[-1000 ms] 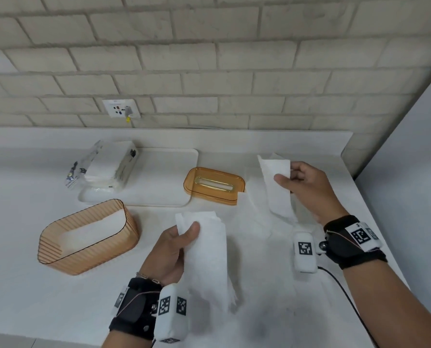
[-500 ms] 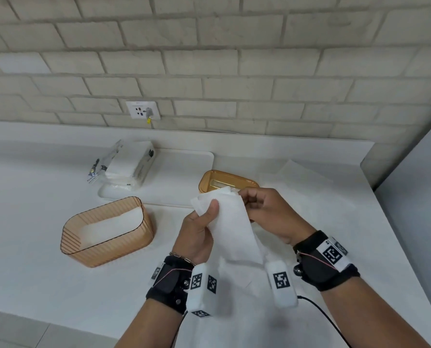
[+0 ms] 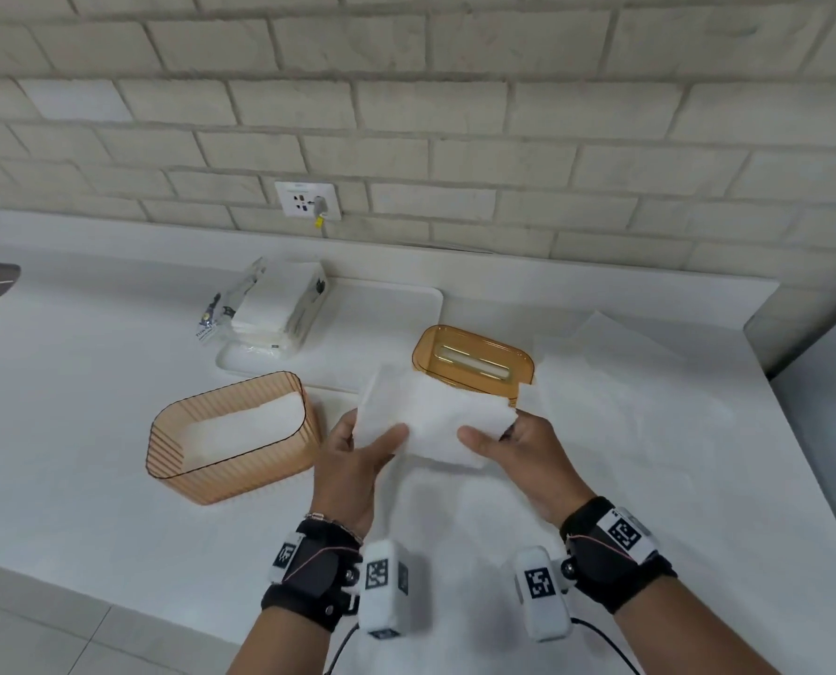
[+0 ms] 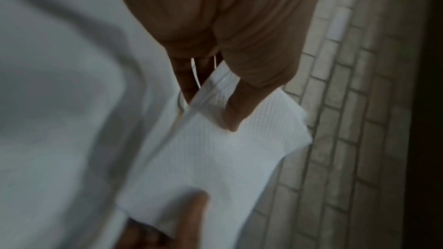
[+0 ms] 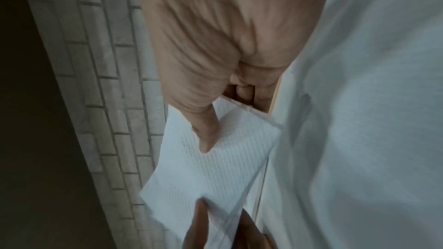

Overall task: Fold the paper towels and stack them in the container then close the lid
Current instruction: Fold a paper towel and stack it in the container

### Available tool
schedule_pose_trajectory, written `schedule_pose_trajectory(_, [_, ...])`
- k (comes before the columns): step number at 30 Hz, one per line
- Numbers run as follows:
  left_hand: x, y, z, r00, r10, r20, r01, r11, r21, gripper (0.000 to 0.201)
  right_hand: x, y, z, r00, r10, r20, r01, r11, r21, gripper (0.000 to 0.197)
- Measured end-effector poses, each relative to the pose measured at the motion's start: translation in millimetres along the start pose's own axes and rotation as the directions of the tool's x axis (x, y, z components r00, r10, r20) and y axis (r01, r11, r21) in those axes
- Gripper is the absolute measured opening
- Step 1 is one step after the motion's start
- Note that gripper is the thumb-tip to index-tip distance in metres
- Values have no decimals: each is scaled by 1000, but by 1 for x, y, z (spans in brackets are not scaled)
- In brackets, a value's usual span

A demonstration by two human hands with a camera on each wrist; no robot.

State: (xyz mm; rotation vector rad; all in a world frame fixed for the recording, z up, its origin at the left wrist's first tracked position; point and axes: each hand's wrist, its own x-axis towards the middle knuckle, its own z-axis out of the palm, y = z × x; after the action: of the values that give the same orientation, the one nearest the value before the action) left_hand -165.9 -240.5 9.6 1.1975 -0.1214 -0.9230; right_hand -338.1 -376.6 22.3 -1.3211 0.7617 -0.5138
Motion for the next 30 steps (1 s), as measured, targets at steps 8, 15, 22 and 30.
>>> schedule_pose_trajectory(8, [-3,-14,-39,948,317,2,-248,737,629,81,16,25,26,997,23,74,-9,984,-175,19])
schedule_pose_trajectory(15, [0,-23,-51,964,254,-74,-162,788,595,69,19,37,34,1000,19,20,-14,972,-236,50])
schedule_pose_trajectory(22, [-2,-25,-32,973,223,-62,-156,829,536,33,18,34,36,999,-38,29,43,974,-220,44])
schedule_pose_trajectory(30, [-8,-24,-36,963,264,-57,-197,830,522,38,20,42,27,998,-26,51,34,986,-165,38])
